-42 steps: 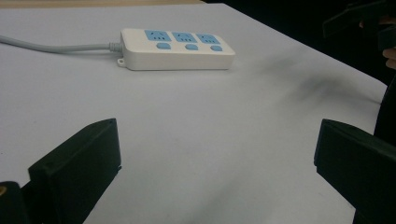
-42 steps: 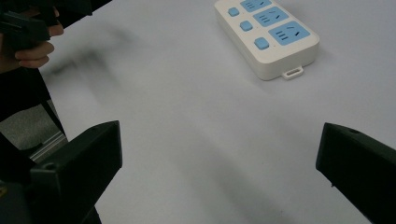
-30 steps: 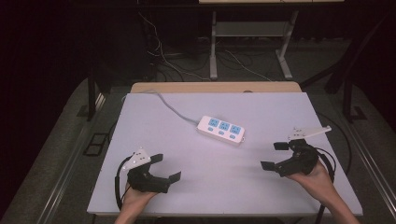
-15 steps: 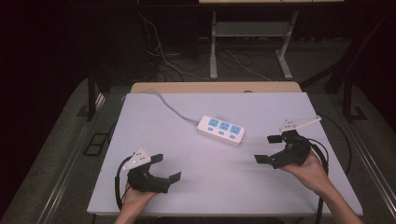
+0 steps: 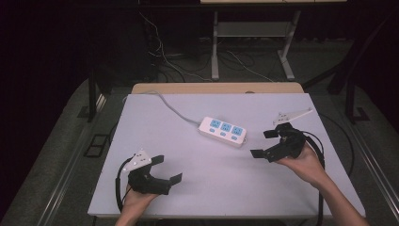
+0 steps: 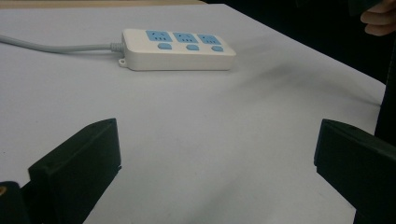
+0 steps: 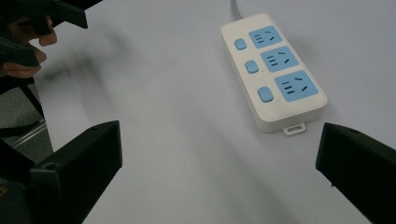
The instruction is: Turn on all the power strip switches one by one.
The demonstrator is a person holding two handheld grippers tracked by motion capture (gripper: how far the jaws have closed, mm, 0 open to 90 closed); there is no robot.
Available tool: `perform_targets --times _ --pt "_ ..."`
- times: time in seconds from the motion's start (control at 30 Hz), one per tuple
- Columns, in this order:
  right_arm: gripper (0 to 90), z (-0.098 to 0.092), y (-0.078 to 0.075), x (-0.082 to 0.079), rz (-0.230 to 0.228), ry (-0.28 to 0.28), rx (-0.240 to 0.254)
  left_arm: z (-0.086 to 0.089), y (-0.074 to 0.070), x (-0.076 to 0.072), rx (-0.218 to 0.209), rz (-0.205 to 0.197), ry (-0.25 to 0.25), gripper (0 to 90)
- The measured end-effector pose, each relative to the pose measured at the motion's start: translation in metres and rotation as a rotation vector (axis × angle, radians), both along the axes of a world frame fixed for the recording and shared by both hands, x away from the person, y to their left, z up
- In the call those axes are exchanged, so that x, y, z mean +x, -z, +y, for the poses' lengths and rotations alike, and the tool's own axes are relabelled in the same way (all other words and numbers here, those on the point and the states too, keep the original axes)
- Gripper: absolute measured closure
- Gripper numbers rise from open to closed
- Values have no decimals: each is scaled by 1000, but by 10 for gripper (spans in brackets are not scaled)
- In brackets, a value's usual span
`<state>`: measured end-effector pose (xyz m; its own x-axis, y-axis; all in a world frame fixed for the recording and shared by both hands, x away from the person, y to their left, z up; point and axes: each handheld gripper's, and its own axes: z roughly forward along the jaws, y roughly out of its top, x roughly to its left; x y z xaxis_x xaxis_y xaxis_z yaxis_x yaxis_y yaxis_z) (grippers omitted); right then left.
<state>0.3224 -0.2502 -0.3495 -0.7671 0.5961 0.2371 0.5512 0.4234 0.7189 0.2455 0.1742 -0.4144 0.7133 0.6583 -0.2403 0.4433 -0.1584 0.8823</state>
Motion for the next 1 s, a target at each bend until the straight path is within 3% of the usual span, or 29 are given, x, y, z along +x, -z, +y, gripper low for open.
perform_targets --times 0.53,0.73,1.0 --pt "5 19 -2 30 9 -3 -26 1 0 0 -2 -1 -2 0" --pt "5 25 -3 37 10 1 -14 0 0 0 1 -2 -1 0" --pt "5 39 -4 48 20 -1 -40 0 0 0 2 -2 -1 0"
